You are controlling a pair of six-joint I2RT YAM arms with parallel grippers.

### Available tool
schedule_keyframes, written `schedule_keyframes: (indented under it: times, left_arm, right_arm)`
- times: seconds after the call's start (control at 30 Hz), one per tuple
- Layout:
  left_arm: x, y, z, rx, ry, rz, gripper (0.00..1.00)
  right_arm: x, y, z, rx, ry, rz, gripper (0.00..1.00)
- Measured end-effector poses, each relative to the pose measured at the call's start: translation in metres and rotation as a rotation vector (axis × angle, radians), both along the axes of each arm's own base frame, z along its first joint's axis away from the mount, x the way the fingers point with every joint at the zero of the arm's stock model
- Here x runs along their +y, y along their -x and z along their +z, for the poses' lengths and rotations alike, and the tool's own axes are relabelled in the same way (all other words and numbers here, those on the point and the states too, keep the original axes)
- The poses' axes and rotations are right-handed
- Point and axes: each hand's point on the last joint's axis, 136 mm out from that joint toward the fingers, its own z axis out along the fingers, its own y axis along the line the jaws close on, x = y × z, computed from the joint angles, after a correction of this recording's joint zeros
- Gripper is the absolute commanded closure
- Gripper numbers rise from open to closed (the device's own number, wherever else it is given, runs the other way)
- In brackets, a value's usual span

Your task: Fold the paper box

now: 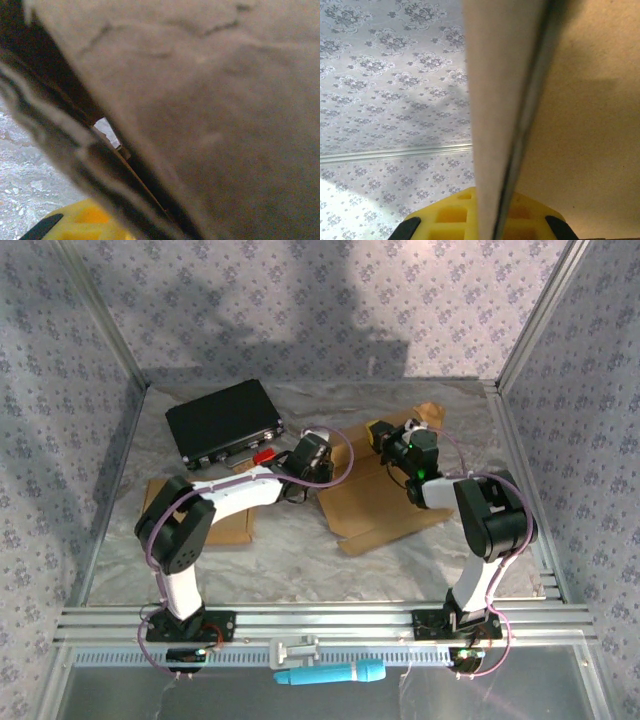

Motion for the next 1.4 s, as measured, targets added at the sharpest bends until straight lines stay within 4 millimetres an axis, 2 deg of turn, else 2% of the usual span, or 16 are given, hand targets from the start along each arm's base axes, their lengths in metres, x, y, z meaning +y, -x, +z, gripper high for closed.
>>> schedule_keyframes:
  times: [0.33, 0.67, 0.8, 0.9, 0.93, 1.07, 1.17, 1.23, 1.3, 1.4]
  left_arm:
    - [0.003, -0.011, -0.011, -0.017, -0.031, 0.092, 0.72]
    - [0.003, -0.025, -0.011, -0.039, -0.06, 0.162, 0.86]
    - [0.006, -0.028, -0.012, -0.042, -0.086, 0.204, 1.0]
    - [0.008, -0.029, -0.011, -0.042, -0.089, 0.233, 1.0]
    - [0.008, -0.028, -0.011, -0.04, -0.092, 0.237, 1.0]
    - [0.009, -0.025, -0.007, -0.024, -0.117, 0.241, 1.0]
    - [0.011, -0.03, 0.004, -0.022, -0.13, 0.247, 1.0]
    - [0.012, -0.034, 0.013, -0.025, -0.136, 0.246, 1.0]
    - [0.014, -0.038, 0.021, -0.027, -0.15, 0.24, 1.0]
    - [0.018, -0.041, 0.03, -0.015, -0.173, 0.223, 1.0]
  right_arm:
    - [0.0, 0.001, 0.0, 0.004, -0.026, -0.034, 1.0]
    - [-0.006, -0.003, 0.0, 0.011, -0.032, -0.085, 1.0]
    - [-0.009, -0.003, 0.0, 0.024, -0.032, -0.107, 1.0]
    - [-0.01, -0.002, 0.0, 0.042, -0.027, -0.115, 1.0]
    - [-0.01, -0.001, 0.0, 0.049, -0.024, -0.118, 0.96]
    - [-0.011, 0.009, -0.001, 0.116, 0.005, -0.105, 0.65]
    - [-0.017, 0.02, -0.003, 0.177, 0.041, -0.084, 0.42]
    - [-0.03, 0.025, 0.0, 0.209, 0.061, -0.091, 0.35]
    - [-0.051, 0.028, 0.011, 0.228, 0.087, -0.116, 0.32]
    - [-0.086, 0.029, 0.045, 0.212, 0.14, -0.171, 0.32]
